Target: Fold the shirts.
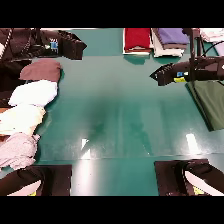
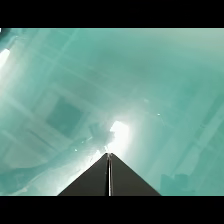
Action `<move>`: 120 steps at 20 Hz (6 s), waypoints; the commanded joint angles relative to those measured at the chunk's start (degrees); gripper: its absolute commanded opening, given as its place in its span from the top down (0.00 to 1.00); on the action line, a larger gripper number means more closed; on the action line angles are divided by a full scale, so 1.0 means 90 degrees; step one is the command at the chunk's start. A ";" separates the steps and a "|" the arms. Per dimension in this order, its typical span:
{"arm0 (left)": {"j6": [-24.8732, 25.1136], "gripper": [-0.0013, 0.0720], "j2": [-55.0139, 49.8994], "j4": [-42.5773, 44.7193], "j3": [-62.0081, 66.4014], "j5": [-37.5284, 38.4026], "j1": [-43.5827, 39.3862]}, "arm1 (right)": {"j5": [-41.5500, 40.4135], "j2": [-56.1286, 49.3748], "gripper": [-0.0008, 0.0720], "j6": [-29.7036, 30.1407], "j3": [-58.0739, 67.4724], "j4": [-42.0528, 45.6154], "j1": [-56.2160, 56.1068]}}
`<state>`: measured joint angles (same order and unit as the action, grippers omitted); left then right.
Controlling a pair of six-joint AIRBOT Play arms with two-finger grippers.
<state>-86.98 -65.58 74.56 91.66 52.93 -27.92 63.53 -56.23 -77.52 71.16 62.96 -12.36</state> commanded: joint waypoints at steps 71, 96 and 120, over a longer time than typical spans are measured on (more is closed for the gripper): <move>-0.0282 0.24 -0.1219 0.1814 0.1071 0.1192 -0.1746 | 0.0019 0.0639 0.97 -0.0005 0.2616 -0.0039 0.1460; 0.0772 0.24 -0.2038 -0.3706 -0.4410 -0.0787 0.1056 | 0.0107 0.0636 0.97 -0.0007 0.2611 -0.0005 0.1003; 0.0816 0.95 -0.0663 -0.0755 -0.2268 0.0223 0.2062 | 0.0413 0.0464 0.31 -0.0335 -0.4738 -0.0763 0.3201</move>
<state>-79.53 -71.72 67.09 71.07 54.78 -9.43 71.96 -50.98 -80.49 36.34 59.94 17.67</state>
